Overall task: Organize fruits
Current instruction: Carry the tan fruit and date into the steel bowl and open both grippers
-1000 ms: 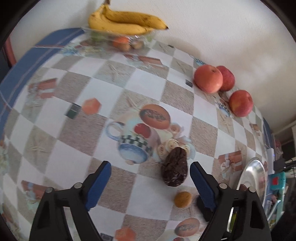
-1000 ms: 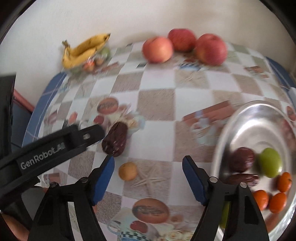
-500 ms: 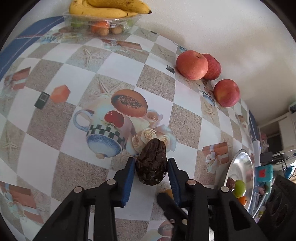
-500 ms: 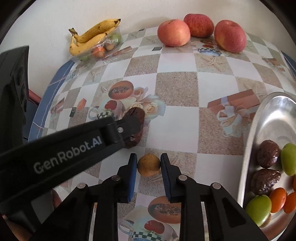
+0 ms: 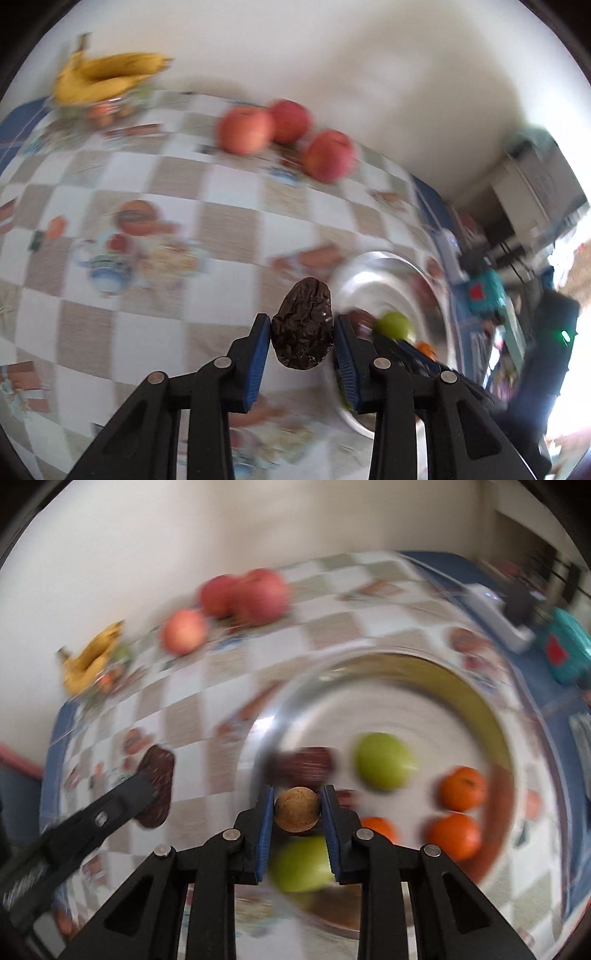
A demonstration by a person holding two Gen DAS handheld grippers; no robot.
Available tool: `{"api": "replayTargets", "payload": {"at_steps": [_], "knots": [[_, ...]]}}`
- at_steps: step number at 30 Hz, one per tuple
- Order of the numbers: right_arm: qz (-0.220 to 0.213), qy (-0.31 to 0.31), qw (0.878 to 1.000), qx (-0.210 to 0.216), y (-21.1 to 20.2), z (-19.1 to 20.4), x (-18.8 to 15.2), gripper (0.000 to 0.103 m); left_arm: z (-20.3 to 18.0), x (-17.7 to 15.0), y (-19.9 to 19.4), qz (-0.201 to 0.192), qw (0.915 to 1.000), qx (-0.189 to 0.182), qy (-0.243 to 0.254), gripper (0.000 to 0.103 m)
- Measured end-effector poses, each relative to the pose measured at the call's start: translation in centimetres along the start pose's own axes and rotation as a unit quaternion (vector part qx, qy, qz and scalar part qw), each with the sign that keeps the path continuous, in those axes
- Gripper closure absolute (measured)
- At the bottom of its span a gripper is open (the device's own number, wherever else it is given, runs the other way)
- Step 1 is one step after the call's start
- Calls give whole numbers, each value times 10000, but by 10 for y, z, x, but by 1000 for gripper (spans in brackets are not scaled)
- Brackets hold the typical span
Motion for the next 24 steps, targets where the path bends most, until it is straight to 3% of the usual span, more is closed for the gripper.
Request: {"api": "replayTargets", "payload": {"at_steps": [5,9,11,15,16,20,22,24], "knots": [[106,437,9990,23,-3,-39,-2,75,-34,-17,22,284,9990,-142,310,65],[89,490,9988,-21,-6,-47,-1,75,-38,-25,25,404,9986,-198,279,61],[69,489,9988,-23,-11,-49,-4,75,-34,-26,21,356,9990,-132,247,46],[46,451,9990,-9,-15,-50,-8,74,-24,-29,13,246,9994,56,241,44],[41,447,9990,-23,-17,-51,-10,72,-20,-30,11,213,9994,134,232,40],[38,412,9991,-101,-22,-52,-19,43,9,-35,-4,60,9962,850,172,9],[80,258,9996,-64,-25,-48,-27,38,25,-41,-12,0,9910,1319,230,1],[62,144,9999,-73,-27,-44,-32,26,39,-48,-21,-56,9846,1723,305,0]]}}
Point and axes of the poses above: each gripper's, at about its wrist camera, not at the fingertips, and y roughly the way its jaws point, z to its left, x to its top, the point moved 8 cm from there along y, roughly the way its jaws point, and after that the axes turned 3 degrees about -z, right-handed, at the moved point
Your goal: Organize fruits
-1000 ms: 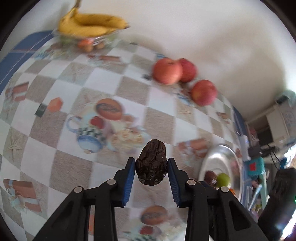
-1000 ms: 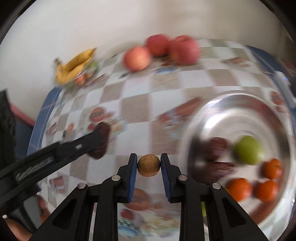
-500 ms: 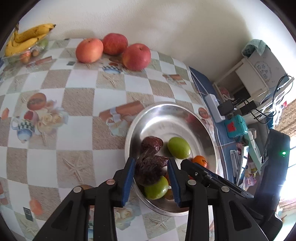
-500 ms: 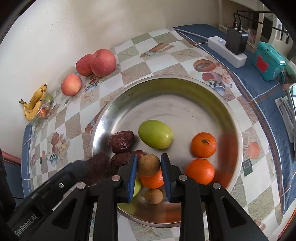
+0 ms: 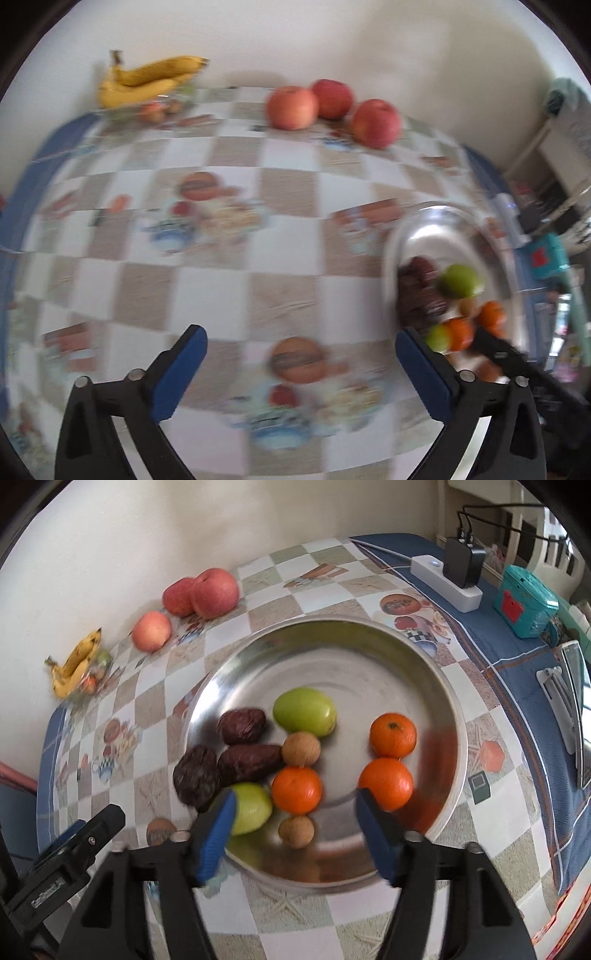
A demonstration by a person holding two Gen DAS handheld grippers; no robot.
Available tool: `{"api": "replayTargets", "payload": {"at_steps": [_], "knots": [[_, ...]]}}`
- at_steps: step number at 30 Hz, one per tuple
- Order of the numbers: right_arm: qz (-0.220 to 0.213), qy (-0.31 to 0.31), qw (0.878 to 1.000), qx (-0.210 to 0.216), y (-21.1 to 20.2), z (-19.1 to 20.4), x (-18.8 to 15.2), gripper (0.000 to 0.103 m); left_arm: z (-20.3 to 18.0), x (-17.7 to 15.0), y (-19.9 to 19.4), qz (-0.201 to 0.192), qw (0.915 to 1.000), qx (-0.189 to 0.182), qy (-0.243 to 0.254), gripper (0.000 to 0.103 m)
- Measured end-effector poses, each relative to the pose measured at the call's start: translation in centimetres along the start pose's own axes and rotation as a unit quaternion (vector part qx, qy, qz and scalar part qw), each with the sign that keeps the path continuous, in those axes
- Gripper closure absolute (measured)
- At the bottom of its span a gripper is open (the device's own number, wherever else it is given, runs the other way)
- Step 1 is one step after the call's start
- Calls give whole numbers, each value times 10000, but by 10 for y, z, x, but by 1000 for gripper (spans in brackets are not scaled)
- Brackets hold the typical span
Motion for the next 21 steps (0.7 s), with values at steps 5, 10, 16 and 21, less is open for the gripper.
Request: {"api": "replayTargets", "payload": {"at_steps": [5,10,16,21], "knots": [[-155,-226,9996,46,-11,8,-12,8,28,-12,-17,-173,9984,526,111,0],[-308,-410,9987,35,-24,14,-21,4,41,-21,-33,-264,9983,518,0,0],[-329,-587,9977,-15,-26,20,-24,4,53,-21,-42,-316,9947,974,-48,0],[-365,-677,9970,-23,-26,24,-23,4,63,-26,-40,-131,9908,1342,-103,0]]}}
Point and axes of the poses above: each gripper's, at about its wrist camera, not at the fingertips, and y roughly the way its jaws point, z to its left, x to its top, the point moved 8 cm from there along y, roughly the way its jaws point, and after that the axes turned 3 degrees about -z, right-handed, at the moved point
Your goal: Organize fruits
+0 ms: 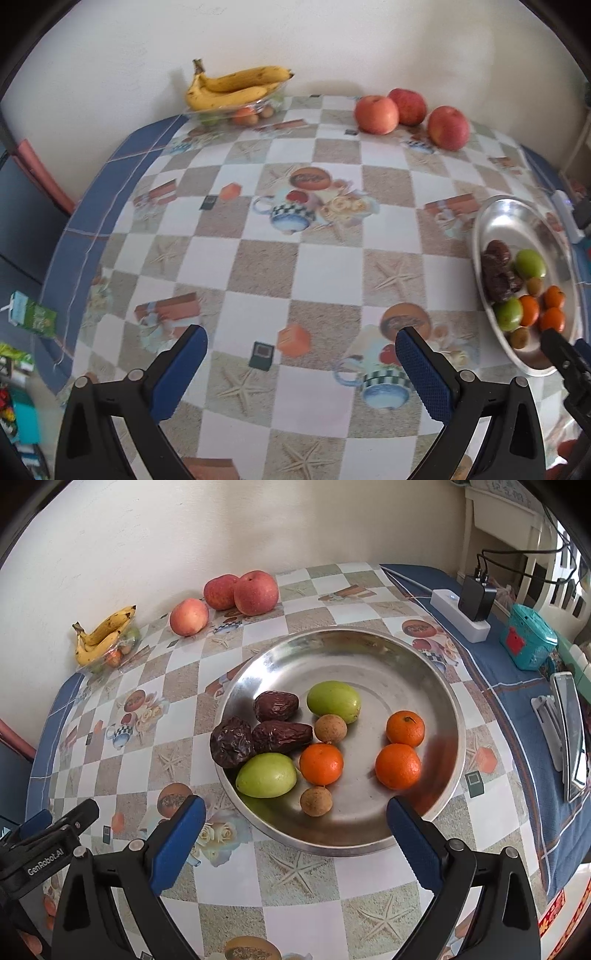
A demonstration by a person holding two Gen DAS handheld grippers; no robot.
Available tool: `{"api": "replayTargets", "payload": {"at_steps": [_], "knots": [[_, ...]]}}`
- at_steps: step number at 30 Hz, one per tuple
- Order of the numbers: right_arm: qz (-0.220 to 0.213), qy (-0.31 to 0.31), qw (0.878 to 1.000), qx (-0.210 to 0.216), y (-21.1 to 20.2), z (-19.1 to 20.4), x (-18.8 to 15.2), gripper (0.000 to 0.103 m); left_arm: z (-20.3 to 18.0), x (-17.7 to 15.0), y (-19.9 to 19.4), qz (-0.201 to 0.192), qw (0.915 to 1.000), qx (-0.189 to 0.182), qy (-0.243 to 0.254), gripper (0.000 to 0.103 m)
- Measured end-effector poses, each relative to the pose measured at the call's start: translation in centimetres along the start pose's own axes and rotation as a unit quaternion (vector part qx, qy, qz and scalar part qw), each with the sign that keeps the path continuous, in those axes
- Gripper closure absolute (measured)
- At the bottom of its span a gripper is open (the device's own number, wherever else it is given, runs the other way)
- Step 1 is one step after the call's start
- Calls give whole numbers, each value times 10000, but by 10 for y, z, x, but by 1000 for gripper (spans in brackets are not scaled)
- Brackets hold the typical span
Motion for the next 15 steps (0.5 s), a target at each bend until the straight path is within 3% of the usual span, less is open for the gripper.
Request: {"api": "replayTargets", "payload": {"at_steps": [15], "knots": [[-10,-119,9999,-71,1,3,0,4,15,-3,6,221,9989,356,-219,0]]}}
Point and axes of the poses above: each gripper's, at about its wrist camera, not at the fingertips, and y roughly the way its jaws point, z to its left, x to its top, the point moved 8 cm from there along y, roughly the way its jaws point, and after that the axes turned 3 degrees about -z, right-handed, at the moved point
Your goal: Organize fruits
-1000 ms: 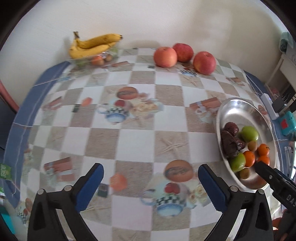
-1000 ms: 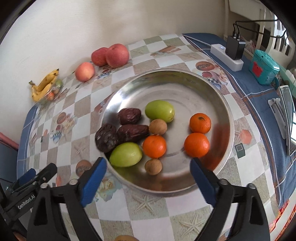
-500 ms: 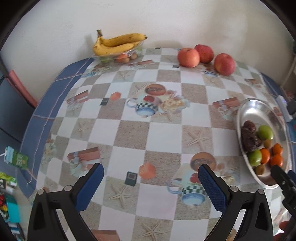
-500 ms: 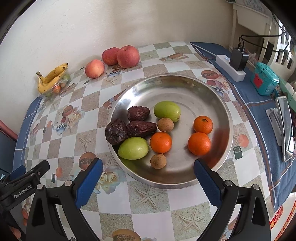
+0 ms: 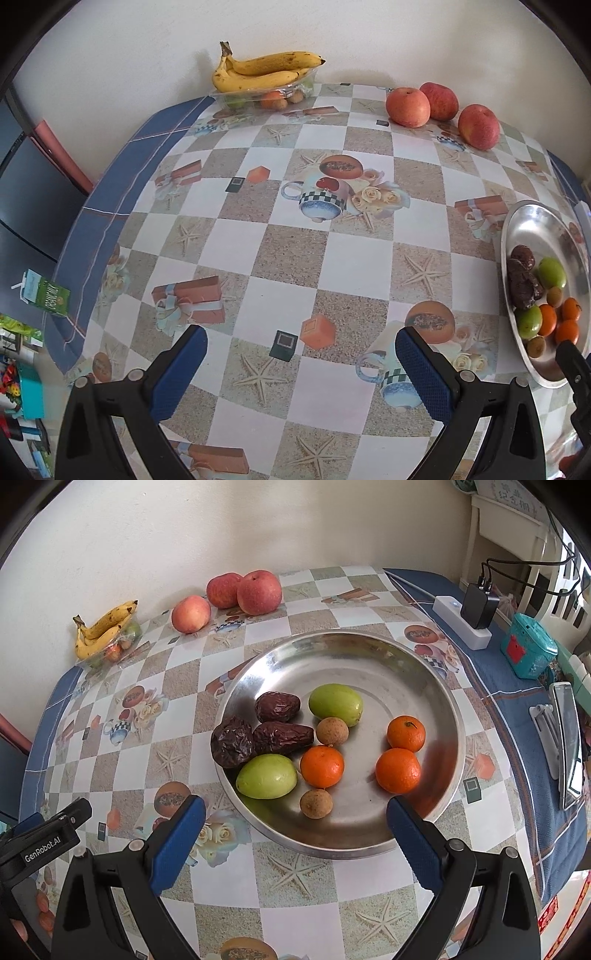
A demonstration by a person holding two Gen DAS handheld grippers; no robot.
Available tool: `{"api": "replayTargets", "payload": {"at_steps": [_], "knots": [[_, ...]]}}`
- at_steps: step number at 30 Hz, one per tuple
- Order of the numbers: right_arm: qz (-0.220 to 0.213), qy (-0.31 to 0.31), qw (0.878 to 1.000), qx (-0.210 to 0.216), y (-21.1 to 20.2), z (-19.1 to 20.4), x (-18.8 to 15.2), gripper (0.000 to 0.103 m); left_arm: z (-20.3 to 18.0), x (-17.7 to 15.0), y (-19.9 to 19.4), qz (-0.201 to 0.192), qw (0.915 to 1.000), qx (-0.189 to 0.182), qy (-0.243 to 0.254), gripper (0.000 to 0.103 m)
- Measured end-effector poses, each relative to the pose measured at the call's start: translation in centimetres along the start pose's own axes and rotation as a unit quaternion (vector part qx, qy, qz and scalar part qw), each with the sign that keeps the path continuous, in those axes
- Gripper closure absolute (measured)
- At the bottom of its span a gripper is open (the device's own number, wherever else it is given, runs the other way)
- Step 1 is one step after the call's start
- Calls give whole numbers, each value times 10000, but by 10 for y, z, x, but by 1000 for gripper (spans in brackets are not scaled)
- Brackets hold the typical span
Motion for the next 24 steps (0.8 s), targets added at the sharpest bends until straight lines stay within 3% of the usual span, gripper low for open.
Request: {"api": "replayTargets", "payload": {"at_steps": [24], "knots": [[21,-103,9999,-26,2,-1,0,4,5,0,2,61,10000,64,-35,0]]}}
Point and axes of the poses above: each gripper's, at about its wrist camera, not at the fingertips, and y roughly the way its jaws point, z to its left, x to its top, the point moved 8 cm from there along y, roughly the way its jaws point, and after that the axes turned 3 degrees about -z, right-handed, at the moved point
